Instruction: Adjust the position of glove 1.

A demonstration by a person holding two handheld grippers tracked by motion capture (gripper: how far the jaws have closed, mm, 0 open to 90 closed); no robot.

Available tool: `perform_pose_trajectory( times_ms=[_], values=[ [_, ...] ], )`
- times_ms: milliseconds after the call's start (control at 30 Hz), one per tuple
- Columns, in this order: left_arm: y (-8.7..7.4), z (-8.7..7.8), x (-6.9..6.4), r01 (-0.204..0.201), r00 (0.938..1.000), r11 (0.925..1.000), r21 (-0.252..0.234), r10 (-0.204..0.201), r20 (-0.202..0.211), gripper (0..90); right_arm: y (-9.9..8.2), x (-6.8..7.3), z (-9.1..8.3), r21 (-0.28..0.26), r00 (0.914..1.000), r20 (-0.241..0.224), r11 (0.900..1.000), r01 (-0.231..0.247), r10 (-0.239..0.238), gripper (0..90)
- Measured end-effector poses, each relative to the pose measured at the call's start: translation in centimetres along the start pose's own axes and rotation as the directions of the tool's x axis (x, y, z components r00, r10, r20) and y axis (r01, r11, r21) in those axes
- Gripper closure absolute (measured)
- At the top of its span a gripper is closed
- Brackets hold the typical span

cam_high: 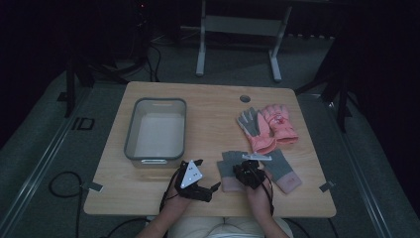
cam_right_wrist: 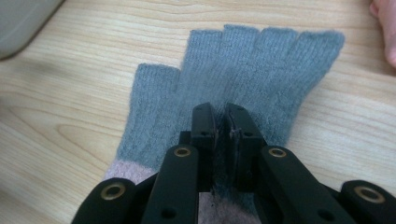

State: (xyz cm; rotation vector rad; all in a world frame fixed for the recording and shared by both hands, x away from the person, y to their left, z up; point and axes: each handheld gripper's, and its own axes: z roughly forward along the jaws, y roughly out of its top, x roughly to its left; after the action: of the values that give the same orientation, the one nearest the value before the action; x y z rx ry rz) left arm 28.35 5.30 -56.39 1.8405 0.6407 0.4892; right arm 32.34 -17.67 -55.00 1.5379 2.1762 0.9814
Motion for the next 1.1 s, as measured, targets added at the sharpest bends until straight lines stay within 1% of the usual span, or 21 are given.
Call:
perform_pose_trajectory(
  times_ms=[100,200,233,267,300,367,400,467,533,567,600,633,667,700,733,767,800,900,1000,1067,1100],
  values=[
    [0.0,0.0,0.0,-0.001,1.0000,1.0000,0.000,0.001,0.000,1.0,0.0,0.0,0.1,0.002,0.9999,0.000,0.9999,0.015,-0.015,80.7],
    [0.0,0.0,0.0,-0.002,1.0000,1.0000,0.000,0.002,0.000,1.0,0.1,-0.1,0.0,0.000,0.9999,-0.008,1.0000,0.007,-0.007,76.7],
    [0.0,0.0,0.0,0.000,1.0000,1.0000,0.000,0.000,0.001,1.0,0.4,-0.1,-0.4,-0.006,0.9995,-0.001,0.9995,0.030,-0.030,73.4],
    [0.0,0.0,0.0,0.000,1.0000,1.0000,0.000,0.000,0.001,1.0,0.4,-0.1,-0.4,-0.006,0.9995,-0.001,0.9995,0.030,-0.030,73.4],
    [0.0,0.0,0.0,0.000,1.0000,1.0000,0.000,0.000,0.001,1.0,0.8,-0.8,-1.2,-0.031,0.9994,-0.017,0.9991,0.028,-0.029,72.2],
    [0.0,0.0,0.0,0.004,1.0000,1.0000,0.000,-0.004,0.002,1.0,1.1,-1.2,-1.5,-0.037,0.9989,-0.025,0.9986,0.039,-0.040,71.0],
    [0.0,0.0,0.0,0.004,1.0000,1.0000,0.002,-0.004,0.003,1.0,1.5,-2.0,-2.2,-0.051,0.9961,-0.024,0.9952,0.084,-0.085,70.4],
    [0.0,0.0,0.1,0.004,1.0000,1.0000,0.002,-0.004,0.002,1.0,1.6,-2.4,-2.6,-0.062,0.9943,-0.021,0.9928,0.103,-0.104,70.4],
    [0.0,0.0,0.1,0.003,1.0000,1.0000,0.004,-0.003,0.003,1.0,2.0,-3.2,-3.0,-0.072,0.9883,-0.021,0.9862,0.149,-0.151,69.1],
    [0.0,0.0,0.1,0.005,1.0000,1.0000,0.005,-0.005,0.002,1.0,2.4,-4.2,-3.4,-0.076,0.9814,-0.008,0.9787,0.191,-0.192,68.6],
    [0.0,0.0,0.1,0.006,1.0000,1.0000,0.006,-0.006,0.001,1.0,2.4,-4.2,-3.4,-0.076,0.9814,-0.008,0.9787,0.191,-0.192,68.6],
    [0.0,0.0,0.1,0.008,1.0000,1.0000,0.006,-0.008,0.002,1.0,2.6,-4.8,-3.5,-0.087,0.9790,-0.038,0.9767,0.197,-0.200,67.5],
    [0.0,0.0,0.1,0.008,1.0000,1.0000,0.005,-0.008,0.001,1.0,2.8,-5.8,-3.9,-0.099,0.9702,-0.026,0.9664,0.237,-0.241,66.6],
    [0.0,0.0,0.1,0.008,1.0000,1.0000,0.005,-0.008,0.001,1.0,2.8,-5.8,-3.9,-0.099,0.9702,-0.026,0.9664,0.237,-0.241,66.6],
    [0.0,0.0,0.1,0.007,1.0000,1.0000,0.006,-0.007,0.001,1.0,2.9,-6.4,-4.1,-0.098,0.9641,-0.033,0.9608,0.259,-0.264,66.5],
    [0.0,0.0,0.1,0.007,1.0000,1.0000,0.005,-0.007,0.001,1.0,2.8,-7.4,-4.4,-0.110,0.9594,-0.060,0.9571,0.268,-0.276,66.6],
    [0.0,0.0,0.1,0.006,1.0000,1.0000,0.004,-0.006,0.000,1.0,2.8,-7.9,-4.5,-0.106,0.9574,-0.052,0.9549,0.277,-0.284,66.7],
    [0.0,0.0,0.0,0.001,1.0000,1.0000,0.005,-0.001,0.000,1.0,2.5,-9.9,-5.1,-0.084,0.9515,-0.052,0.9508,0.298,-0.303,66.8],
    [0.0,0.0,0.0,0.005,1.0000,1.0000,0.005,-0.005,0.000,1.0,2.1,-11.8,-5.6,-0.060,0.9489,-0.070,0.9508,0.304,-0.308,66.4],
    [0.0,0.0,0.1,0.009,1.0000,1.0000,0.004,-0.009,-0.001,1.0,1.7,-12.9,-6.0,-0.044,0.9501,-0.095,0.9548,0.294,-0.297,64.0],
    [0.0,0.0,0.1,0.009,1.0000,0.9999,0.005,-0.009,-0.001,1.0,1.5,-13.3,-6.1,-0.032,0.9491,-0.080,0.9524,0.303,-0.305,64.0]
  ],
)
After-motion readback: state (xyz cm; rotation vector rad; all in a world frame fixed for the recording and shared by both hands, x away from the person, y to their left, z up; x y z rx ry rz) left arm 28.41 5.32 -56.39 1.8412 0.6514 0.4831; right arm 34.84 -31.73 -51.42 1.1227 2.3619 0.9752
